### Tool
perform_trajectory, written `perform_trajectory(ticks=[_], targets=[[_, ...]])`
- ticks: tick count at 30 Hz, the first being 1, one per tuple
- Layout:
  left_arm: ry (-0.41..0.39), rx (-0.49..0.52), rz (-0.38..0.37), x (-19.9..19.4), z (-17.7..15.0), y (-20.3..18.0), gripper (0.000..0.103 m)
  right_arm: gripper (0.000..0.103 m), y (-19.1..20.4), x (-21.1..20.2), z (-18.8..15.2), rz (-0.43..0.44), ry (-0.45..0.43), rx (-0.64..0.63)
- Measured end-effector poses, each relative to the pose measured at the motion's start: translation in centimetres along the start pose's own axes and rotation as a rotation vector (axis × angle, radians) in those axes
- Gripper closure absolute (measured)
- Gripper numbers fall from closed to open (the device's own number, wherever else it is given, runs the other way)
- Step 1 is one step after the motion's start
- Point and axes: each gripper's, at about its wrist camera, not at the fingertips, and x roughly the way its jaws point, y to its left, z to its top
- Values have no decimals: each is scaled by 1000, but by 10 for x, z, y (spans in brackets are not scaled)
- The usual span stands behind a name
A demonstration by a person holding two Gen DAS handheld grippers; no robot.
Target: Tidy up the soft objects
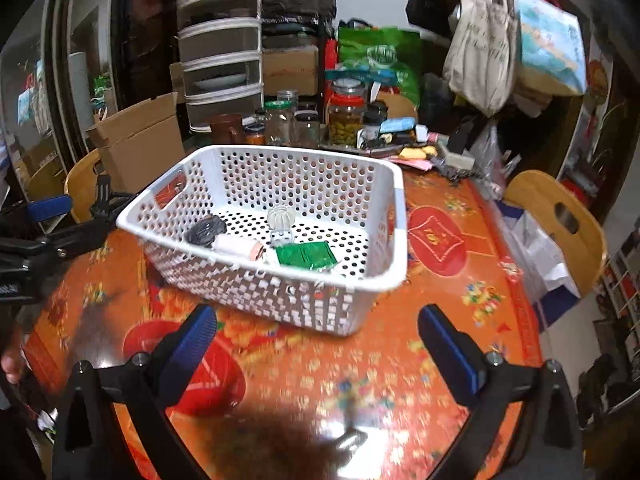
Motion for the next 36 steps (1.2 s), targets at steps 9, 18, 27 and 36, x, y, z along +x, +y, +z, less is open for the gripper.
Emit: perform_trajectory(ticks=[9, 18, 27, 36], targets=[[-62, -24, 38, -88, -68, 5, 0, 2, 25, -92, -67, -60, -201, 24], [-100, -40, 38, -143, -98, -18, 0, 1, 34, -151, -87, -17, -206, 35], [-66, -4, 29, -126, -99, -58, 0, 1, 18, -142, -85, 6, -175, 99], [-51, -24, 38, -106, -94, -53, 0, 1, 12, -125, -84, 12, -149, 115]])
